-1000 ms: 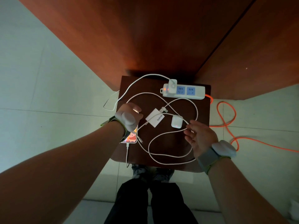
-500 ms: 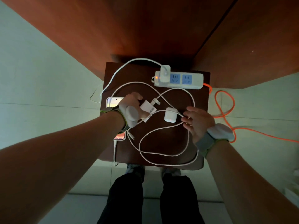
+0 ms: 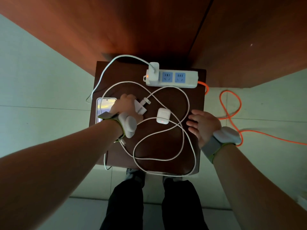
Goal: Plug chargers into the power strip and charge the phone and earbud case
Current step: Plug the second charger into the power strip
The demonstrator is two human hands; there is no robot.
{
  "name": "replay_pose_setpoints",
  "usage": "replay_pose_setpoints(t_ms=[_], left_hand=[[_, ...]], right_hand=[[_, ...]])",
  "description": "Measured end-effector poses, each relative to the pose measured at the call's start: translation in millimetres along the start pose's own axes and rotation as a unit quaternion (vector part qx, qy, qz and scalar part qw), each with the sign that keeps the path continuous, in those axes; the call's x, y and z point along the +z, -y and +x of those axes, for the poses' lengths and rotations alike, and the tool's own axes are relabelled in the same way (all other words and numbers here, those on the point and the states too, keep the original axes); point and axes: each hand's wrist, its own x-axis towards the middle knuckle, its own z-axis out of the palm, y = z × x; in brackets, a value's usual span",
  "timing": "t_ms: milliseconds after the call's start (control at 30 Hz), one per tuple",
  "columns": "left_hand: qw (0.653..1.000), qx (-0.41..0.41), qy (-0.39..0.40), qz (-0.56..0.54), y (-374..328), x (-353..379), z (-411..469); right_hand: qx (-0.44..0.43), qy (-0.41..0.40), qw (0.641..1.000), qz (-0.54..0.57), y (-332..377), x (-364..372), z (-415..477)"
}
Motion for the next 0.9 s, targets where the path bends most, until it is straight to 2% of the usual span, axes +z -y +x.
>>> replay_pose_setpoints(t_ms=[167,267,433,633,833,900], left_hand=[[0.997,-0.006,-0.031,-0.07,-1.8,-31.1,-20.3],[0.991,-0.008,-0.014,-0.13,-8.9,-54.9,-32.3],[0.98,0.043,0.012,-0.193,-20.4,-87.4,-47.3],[0.953,0.099,0.047,-0.283,-44.4,-97.9,-55.2],[0.902,0.091,0.091,-0.411,-75.1,-88.5,-47.8],[0.9,0.087,0.089,-0.417,-85.7,-86.7,-41.4]], right_hand=[[-0.011,0.007,1.0,0.017,4.7,-6.8,-4.6],[-0.016,0.019,0.999,0.023,11.4,-6.0,-7.6],[-0.058,0.031,0.997,0.046,16.2,-7.9,-16.6],[-0.071,0.034,0.995,0.062,25.0,-11.6,-28.2],[-0.12,0.041,0.991,0.035,40.1,-22.0,-35.7],[-0.132,0.057,0.989,0.023,47.5,-21.7,-36.5]])
